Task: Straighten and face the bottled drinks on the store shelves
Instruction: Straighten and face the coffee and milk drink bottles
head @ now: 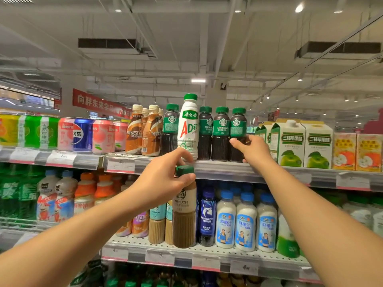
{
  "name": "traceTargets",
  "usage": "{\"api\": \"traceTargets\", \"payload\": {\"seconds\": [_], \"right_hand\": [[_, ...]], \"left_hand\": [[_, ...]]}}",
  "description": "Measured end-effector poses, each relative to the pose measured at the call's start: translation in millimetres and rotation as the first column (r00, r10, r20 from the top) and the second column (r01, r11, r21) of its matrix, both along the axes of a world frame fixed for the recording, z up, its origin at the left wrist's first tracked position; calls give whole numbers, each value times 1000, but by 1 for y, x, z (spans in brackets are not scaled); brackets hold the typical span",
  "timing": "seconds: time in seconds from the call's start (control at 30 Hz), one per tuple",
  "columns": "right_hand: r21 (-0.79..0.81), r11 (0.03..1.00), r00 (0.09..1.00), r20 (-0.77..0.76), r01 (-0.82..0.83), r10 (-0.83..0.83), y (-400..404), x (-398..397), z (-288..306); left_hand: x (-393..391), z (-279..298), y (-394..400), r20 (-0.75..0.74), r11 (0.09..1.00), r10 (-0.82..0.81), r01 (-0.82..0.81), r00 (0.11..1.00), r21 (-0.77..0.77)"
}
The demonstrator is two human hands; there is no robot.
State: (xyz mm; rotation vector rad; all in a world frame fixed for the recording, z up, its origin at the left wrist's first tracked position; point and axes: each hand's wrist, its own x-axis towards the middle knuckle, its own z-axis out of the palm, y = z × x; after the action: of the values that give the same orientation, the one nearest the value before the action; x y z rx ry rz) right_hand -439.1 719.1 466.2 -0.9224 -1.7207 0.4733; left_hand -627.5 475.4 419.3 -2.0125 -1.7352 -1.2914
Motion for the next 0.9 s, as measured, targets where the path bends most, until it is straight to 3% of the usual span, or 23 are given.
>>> {"api": "traceTargets", "payload": {"seconds": [0.27,0.47,0.53,0.6,0.67,0.9], "right_hand": [[72,978,968,144,197,-206,-22,2,-12],[282,949,984,-142,144,-108,-101,7,-90],[154,987,993,-95,-54,69,-128,6,-119],[-11,956,956,-19,-294,294,-149,1,-142],[-100,911,913,42,-401,406,-163,-5,-159],[-189,934,934,135,-304,331,-173,-13,-192]], "left_hand": [[-4,-14,3,-9,1000,-15,15,1000,-26],[-10,-26,1,18,999,-24,24,1000,-44],[-9,-29,3,15,999,-35,36,999,-33],[-6,-33,6,7,998,-44,44,999,-36],[-2,-38,10,11,997,-69,70,998,-46],[17,-64,14,4,985,-161,161,987,-55]]}}
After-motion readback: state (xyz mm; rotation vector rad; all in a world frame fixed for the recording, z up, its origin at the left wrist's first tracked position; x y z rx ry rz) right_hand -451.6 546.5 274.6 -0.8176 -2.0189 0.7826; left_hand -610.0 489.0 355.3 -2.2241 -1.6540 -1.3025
